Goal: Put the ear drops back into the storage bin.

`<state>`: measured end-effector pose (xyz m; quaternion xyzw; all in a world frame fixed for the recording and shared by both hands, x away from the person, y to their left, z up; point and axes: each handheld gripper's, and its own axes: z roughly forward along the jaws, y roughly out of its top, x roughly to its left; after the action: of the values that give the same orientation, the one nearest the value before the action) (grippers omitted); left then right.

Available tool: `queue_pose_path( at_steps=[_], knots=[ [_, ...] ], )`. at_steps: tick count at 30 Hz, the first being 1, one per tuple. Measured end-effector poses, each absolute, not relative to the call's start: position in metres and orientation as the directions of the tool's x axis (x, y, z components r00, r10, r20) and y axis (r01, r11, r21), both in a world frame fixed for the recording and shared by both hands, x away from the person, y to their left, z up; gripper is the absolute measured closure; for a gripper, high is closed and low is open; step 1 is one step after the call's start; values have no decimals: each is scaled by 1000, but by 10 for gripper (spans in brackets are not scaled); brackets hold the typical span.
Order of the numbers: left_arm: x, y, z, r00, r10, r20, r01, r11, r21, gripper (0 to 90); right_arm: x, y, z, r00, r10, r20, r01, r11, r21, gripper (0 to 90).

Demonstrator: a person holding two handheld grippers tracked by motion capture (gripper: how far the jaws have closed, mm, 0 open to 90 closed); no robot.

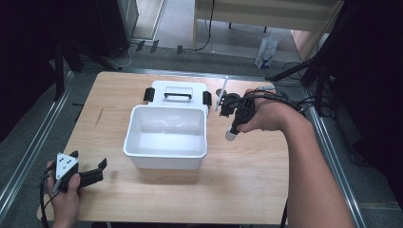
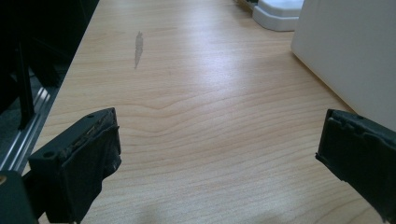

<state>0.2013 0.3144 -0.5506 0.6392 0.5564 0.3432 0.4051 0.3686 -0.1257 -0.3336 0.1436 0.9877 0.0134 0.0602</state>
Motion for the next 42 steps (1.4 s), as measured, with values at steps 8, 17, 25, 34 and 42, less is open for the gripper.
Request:
queue_pose_path(
  at_steps=[8,17,25,34,42],
  knots=[
    [201,314,-551,146,989,-14,428,-50,902,0,370,-106,-318,-956,269,-116,264,963,61,722],
    [201,314,-551,145,989,-17,428,-47,902,0,371,-82,-313,-964,245,-106,239,969,65,722],
    [201,314,-551,145,989,-16,428,-48,903,0,371,-64,-308,-969,226,-105,219,973,71,722],
    [201,315,-551,147,989,-20,428,-46,903,0,372,-39,-313,-978,185,-94,179,981,69,722],
    [201,315,-551,148,989,-19,430,-47,902,0,373,-26,-325,-983,156,-93,152,987,50,722]
  ],
)
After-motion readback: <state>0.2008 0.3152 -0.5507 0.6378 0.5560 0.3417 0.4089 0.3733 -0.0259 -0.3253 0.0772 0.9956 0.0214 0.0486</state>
